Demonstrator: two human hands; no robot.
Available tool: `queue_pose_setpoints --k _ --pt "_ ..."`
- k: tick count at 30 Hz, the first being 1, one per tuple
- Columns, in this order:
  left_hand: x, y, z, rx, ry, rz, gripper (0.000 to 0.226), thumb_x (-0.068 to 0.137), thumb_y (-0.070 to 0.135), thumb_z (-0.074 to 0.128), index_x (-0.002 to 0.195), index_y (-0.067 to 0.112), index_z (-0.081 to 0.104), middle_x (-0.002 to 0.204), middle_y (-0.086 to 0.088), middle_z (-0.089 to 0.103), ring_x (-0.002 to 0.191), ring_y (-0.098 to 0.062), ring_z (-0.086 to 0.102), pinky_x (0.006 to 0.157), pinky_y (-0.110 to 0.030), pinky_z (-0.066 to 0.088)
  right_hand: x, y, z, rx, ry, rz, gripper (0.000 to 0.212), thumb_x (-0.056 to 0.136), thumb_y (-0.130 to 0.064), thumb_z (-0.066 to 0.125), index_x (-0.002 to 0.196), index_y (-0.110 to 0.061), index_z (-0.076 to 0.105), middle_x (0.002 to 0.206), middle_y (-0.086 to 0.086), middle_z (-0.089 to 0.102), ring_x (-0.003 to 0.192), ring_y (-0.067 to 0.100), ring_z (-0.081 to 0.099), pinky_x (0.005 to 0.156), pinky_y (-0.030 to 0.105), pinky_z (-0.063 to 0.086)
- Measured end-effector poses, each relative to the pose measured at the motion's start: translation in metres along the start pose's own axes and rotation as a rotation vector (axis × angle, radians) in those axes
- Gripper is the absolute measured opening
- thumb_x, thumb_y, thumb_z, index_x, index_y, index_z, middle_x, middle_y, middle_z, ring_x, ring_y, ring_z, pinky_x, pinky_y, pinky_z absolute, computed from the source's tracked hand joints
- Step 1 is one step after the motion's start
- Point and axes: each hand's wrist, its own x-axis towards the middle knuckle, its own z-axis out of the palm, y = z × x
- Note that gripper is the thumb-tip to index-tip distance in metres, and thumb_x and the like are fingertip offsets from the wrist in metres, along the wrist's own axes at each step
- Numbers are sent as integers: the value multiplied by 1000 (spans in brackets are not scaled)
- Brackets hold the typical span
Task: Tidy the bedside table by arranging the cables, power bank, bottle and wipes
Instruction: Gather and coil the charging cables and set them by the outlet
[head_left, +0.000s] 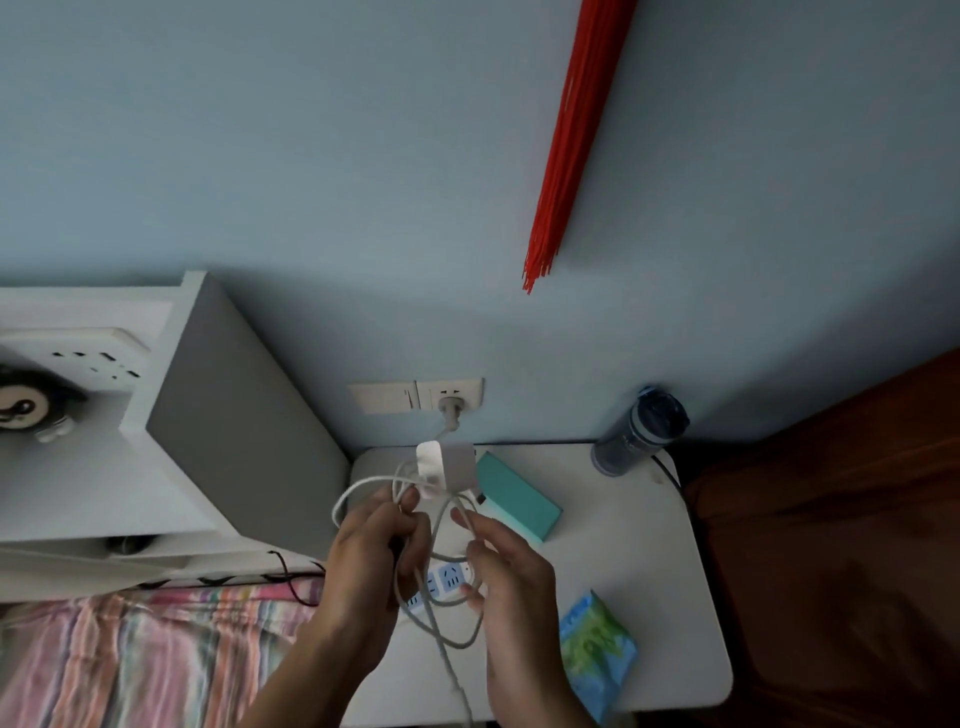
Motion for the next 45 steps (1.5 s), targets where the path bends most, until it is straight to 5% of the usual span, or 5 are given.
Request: queue_pose_setpoints --k 6,16,27,39,45 --pt "-8 3 7 233 -82 50 20 83 3 45 64 7 43 47 0 34 40 -12 26 35 -21 22 -8 -18 6 41 -193 14 78 53 -85 63 107 -29 69 104 -10 75 98 5 69 83 34 56" --pt "-14 -8 12 1285 -255 593 17 84 11 41 94 13 55 86 -7 64 71 -28 62 58 -33 45 12 -33 9 -55 -228 168 48 75 -45 77 107 -12 65 99 3 74 90 13 71 69 25 51" --pt "-69 -39 24 645 295 561 32 73 11 66 103 23 67 109 2 68 90 -3 62 75 -10 43 41 -24 5 447 -123 214 21 100 -14 47 102 -6 66 54 -3 48 46 11 48 61 34 49" --pt "-66 -26 0 -1375 -34 -1036 115 50 84 58 146 28 29 127 -46 42 123 -45 39 94 -73 33 30 -9 1 715 -289 198 21 98 -15 44 108 -5 60 57 -2 46 48 11 47 65 35 54" --pt "-36 -34 -4 -998 103 -513 127 41 81 71 140 8 39 142 -28 45 116 -46 56 95 -70 40 30 -1 -5 429 -244 142 23 100 -14 45 104 -3 64 53 -4 40 46 9 39 59 31 54"
